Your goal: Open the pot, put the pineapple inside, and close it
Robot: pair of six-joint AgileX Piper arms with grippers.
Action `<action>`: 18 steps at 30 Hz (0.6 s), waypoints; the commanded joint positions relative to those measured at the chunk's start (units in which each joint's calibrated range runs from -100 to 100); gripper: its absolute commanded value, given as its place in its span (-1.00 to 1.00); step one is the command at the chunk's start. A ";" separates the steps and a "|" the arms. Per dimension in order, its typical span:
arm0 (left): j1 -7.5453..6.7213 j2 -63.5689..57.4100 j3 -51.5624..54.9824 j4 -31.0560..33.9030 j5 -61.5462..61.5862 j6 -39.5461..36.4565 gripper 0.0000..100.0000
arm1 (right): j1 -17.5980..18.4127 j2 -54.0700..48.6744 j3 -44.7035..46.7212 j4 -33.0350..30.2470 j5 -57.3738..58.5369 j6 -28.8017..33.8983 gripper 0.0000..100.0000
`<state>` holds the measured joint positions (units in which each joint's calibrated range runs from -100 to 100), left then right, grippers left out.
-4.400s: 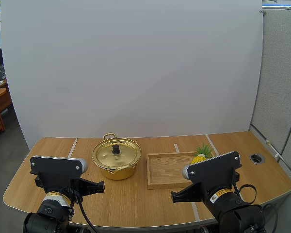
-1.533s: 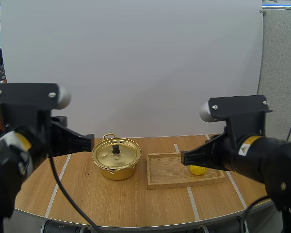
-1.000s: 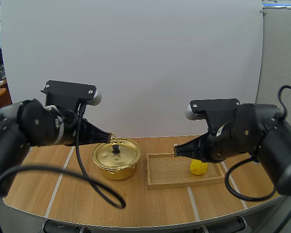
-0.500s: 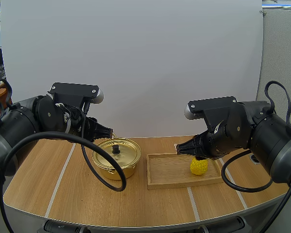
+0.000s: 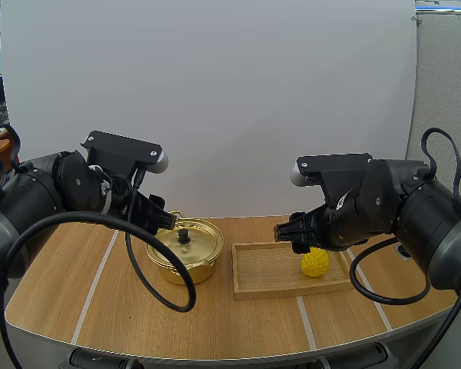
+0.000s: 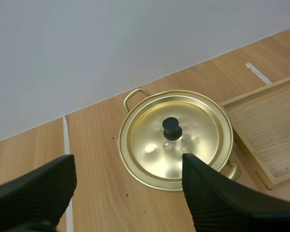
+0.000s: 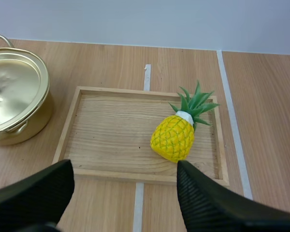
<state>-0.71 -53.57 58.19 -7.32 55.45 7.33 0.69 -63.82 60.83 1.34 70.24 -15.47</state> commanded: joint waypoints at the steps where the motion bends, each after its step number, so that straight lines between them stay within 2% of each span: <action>1: 0.07 5.26 -0.78 -7.59 -3.49 10.24 1.00 | -0.19 -0.19 -0.36 0.38 -1.60 -0.11 1.00; 8: -0.10 16.75 -5.81 -14.27 -3.62 17.42 1.00 | -0.19 -0.19 -0.36 0.38 -1.60 -0.11 1.00; 14: -0.26 25.67 -11.56 -23.21 3.77 29.47 1.00 | -0.19 -0.19 -0.36 0.38 -1.60 -0.11 1.00; 18: -0.26 30.60 -15.07 -24.10 4.86 29.91 1.00 | -0.19 -0.19 -0.36 0.38 -1.60 -0.11 1.00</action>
<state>-0.71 -27.98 47.01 -28.48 58.10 34.74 0.69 -63.82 60.83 1.54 69.72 -15.47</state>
